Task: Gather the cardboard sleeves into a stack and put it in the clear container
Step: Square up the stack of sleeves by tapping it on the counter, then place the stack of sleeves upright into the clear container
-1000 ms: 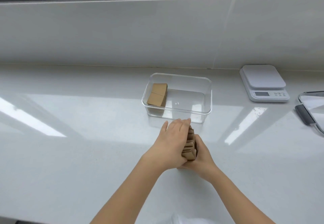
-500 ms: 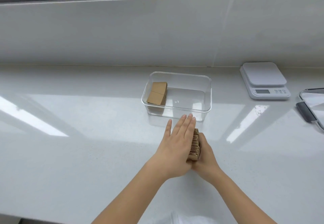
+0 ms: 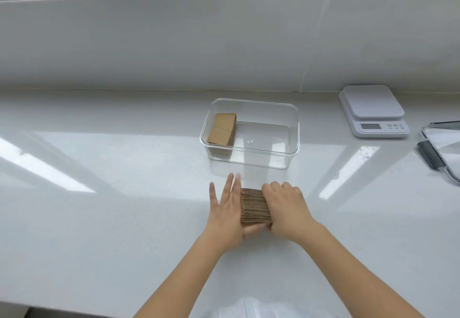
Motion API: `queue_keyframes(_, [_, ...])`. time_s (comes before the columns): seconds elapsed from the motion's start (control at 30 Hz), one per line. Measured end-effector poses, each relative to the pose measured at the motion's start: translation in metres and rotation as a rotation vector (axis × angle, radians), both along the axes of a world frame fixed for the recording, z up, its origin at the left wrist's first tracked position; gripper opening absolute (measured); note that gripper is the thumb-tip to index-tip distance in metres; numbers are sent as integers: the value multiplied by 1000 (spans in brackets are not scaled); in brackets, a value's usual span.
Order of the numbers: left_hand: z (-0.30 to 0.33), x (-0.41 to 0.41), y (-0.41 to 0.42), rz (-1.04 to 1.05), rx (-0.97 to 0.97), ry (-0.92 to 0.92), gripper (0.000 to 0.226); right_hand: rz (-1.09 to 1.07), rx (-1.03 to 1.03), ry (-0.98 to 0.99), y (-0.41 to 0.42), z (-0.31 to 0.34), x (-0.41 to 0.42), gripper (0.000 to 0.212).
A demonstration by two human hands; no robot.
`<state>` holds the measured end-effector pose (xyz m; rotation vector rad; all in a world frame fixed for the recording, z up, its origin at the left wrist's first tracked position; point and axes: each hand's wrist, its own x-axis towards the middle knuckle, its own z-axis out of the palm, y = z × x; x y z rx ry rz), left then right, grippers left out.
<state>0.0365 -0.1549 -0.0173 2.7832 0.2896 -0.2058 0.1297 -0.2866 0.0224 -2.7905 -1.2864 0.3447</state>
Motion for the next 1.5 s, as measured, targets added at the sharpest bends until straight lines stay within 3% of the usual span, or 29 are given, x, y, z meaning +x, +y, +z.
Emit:
queue_keyframes(0.07, [-26, -1, -2, 12, 15, 82, 114, -2, -19, 10, 1, -9, -6, 61])
queue_keyframes(0.27, [-42, 1, 2, 15, 144, 32, 111, 20, 32, -30, -1, -18, -4, 68])
queue_keyframes(0.47, [-45, 3, 7, -23, 254, -59, 105, 2, 15, -7, 1, -11, -2, 62])
queue_keyframes(0.53, [-29, 4, 10, -85, 204, -69, 103, -95, 88, 73, 1, -4, -3, 56])
queue_keyframes(0.63, [17, 7, 17, -10, -231, 63, 86, -371, 296, 398, -1, 17, -4, 48])
queue_keyframes(0.77, [69, 10, 22, 176, -922, -67, 54, -505, 584, 911, -5, 50, 4, 58])
queue_keyframes(0.93, [83, 13, 14, 438, -1479, -114, 71, -560, 782, 1281, -2, 64, 6, 61])
queue_keyframes(1.07, [84, 13, 7, 462, -1585, -46, 69, -659, 851, 1392, 2, 62, 4, 55])
queue_keyframes(1.5, [79, 20, 7, 647, -1612, 38, 73, -599, 693, 1270, 12, 53, 3, 65])
